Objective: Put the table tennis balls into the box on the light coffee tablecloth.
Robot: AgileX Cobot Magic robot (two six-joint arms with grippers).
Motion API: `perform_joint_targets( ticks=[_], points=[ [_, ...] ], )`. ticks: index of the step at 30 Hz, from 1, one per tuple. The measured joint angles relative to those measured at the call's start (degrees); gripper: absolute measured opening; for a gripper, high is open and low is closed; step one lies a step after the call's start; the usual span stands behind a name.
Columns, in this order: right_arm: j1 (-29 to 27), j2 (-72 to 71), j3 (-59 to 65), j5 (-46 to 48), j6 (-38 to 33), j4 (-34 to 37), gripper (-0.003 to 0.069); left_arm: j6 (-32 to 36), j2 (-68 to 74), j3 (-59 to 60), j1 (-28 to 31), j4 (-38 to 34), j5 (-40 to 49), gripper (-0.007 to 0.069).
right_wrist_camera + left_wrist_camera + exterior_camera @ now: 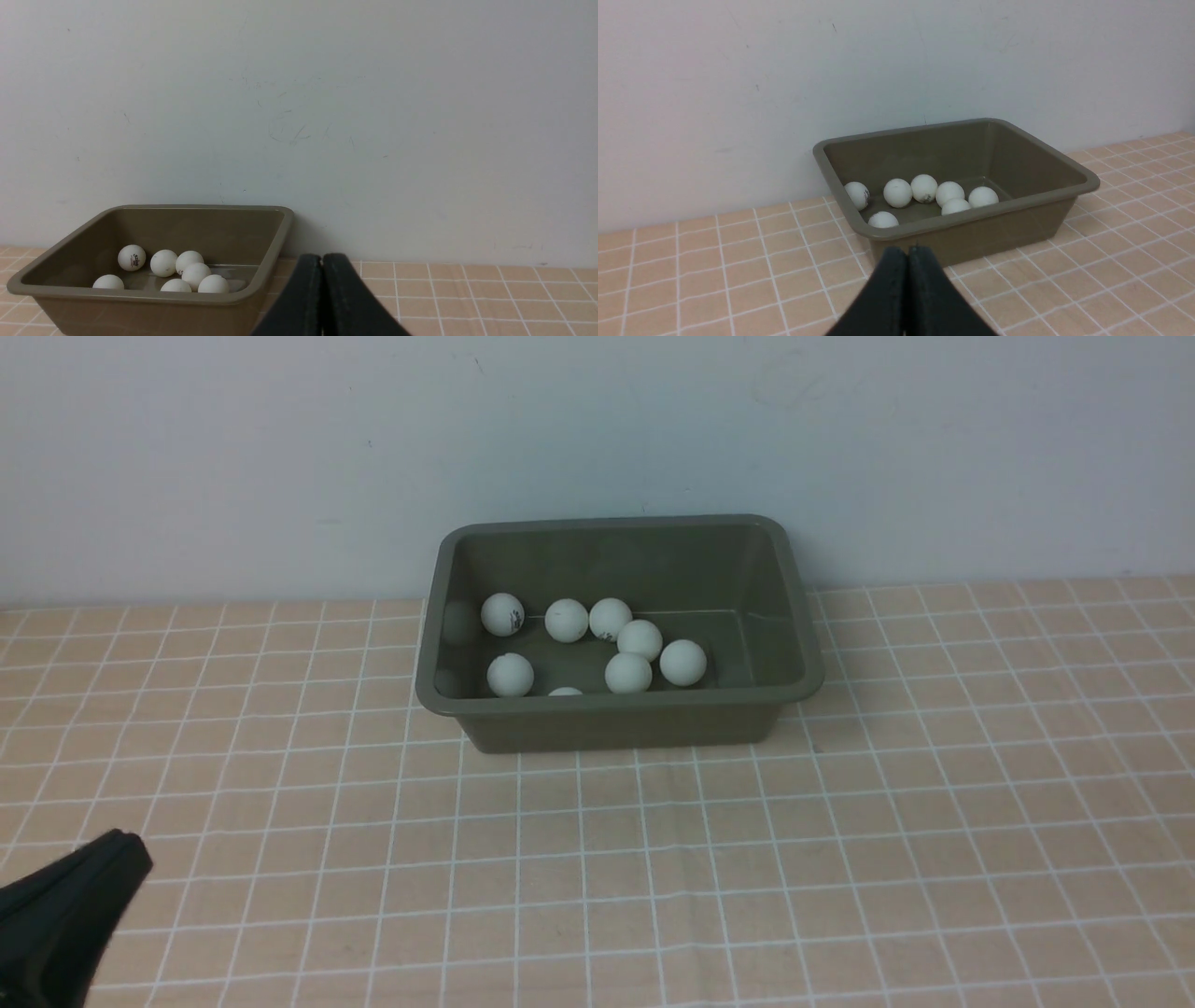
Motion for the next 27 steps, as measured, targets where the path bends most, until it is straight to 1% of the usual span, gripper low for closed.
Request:
perform_joint_targets(
  ticks=[1,2,5,7,9,13,17,22,27],
  points=[
    [0.0,0.0,0.0,0.0,0.0,0.0,-0.0018,0.2,-0.91,0.0,1.41,0.08,0.0,-0.0069],
    [0.0,0.0,0.0,0.0,0.0,0.0,-0.0018,1.0,-3.05,0.0,5.09,0.64,0.28,-0.0069],
    [0.0,0.0,0.0,0.02,0.0,0.0,-0.0018,1.89,-8.16,0.0,11.89,2.81,2.31,-0.0069],
    [0.0,0.0,0.0,0.02,0.0,0.0,-0.0018,2.33,-12.15,0.0,16.01,4.66,6.02,-0.0069],
    [0.0,0.0,0.0,0.08,0.0,0.0,-0.0018,2.48,-13.93,0.0,18.38,6.23,10.23,-0.0069],
    [0.0,0.0,0.07,0.36,0.0,0.0,-0.0018,2.52,-14.21,0.56,19.61,8.19,16.06,-0.0069],
    [0.0,0.0,0.07,1.32,-0.04,0.0,-0.0018,2.59,-14.21,4.67,19.71,9.6,17.06,-0.0069],
    [0.0,0.0,0.07,2.12,-0.04,0.0,-0.0018,2.78,-14.21,11.43,19.73,9.87,12.25,-0.0069],
    [0.0,0.0,0.07,2.16,-0.04,0.0,-0.0018,2.9,-14.21,11.9,19.73,9.94,8.05,-0.0069]
  ],
)
